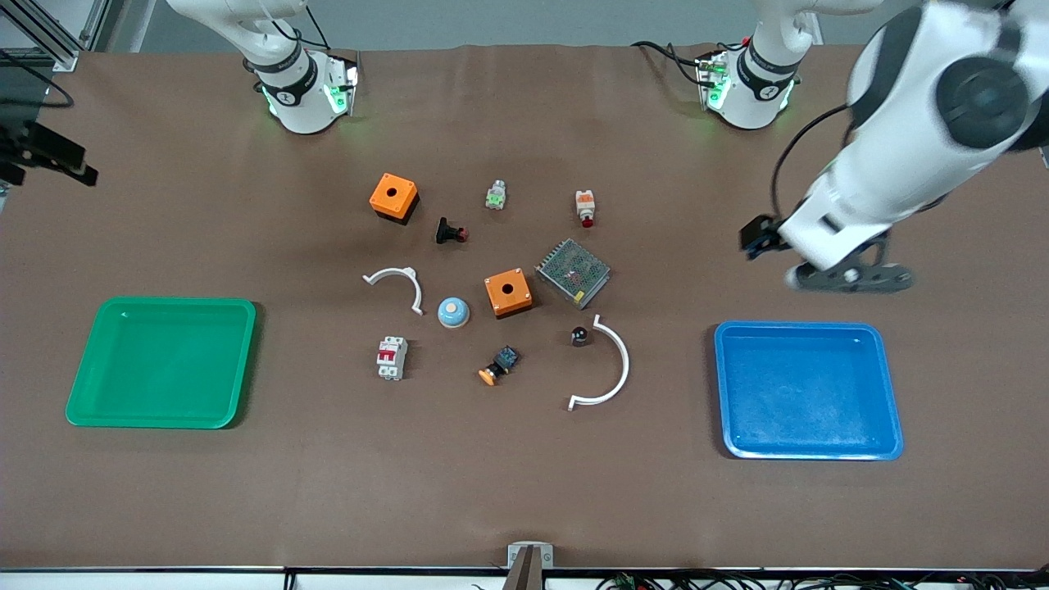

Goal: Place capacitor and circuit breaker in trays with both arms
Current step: 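Reach the left gripper toward the black capacitor near the white clip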

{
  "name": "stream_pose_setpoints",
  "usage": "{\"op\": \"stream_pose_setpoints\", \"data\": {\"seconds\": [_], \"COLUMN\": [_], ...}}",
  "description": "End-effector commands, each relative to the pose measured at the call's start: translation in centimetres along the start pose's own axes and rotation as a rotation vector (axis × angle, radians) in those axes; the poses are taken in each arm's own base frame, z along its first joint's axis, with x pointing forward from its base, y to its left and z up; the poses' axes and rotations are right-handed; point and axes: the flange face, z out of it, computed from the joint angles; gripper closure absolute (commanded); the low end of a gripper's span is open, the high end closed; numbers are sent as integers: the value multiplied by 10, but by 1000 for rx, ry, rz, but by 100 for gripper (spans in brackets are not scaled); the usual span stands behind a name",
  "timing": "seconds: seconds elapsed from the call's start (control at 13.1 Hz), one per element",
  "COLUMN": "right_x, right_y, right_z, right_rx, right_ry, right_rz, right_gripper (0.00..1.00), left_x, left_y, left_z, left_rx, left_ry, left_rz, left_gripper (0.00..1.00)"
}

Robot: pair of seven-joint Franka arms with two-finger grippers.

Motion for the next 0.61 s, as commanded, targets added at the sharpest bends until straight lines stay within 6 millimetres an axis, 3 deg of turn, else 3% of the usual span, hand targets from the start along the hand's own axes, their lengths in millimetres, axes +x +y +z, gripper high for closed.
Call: {"op": "stream_pose_setpoints", "data": {"seconds": [0.0, 0.08, 0.23, 0.31, 0.46, 0.53], "right_x": [41, 59, 66, 69, 77, 82], "right_y": [9, 15, 18, 10, -24, -43], "right_z": [38, 66, 74, 77, 98, 110], "right_rx": [-13, -15, -11, -3, 28, 56], "right_ry": [-40, -93, -87, -78, -111, -102], "right_rz": [-5, 4, 11, 16, 74, 104], "right_gripper": [0, 0, 0, 0, 0, 0], "left_x": [11, 16, 17, 14, 22, 17], "left_y": [42, 65, 125, 154, 178, 197], "left_z": [60, 88, 144, 169, 216, 240], "left_rx": [-3, -11, -31, -40, -103, -112], "left_ry": [-14, -23, -9, 2, 36, 38], "left_rz": [-56, -96, -220, -269, -341, -351], "left_gripper": [0, 0, 0, 0, 3, 5]}}
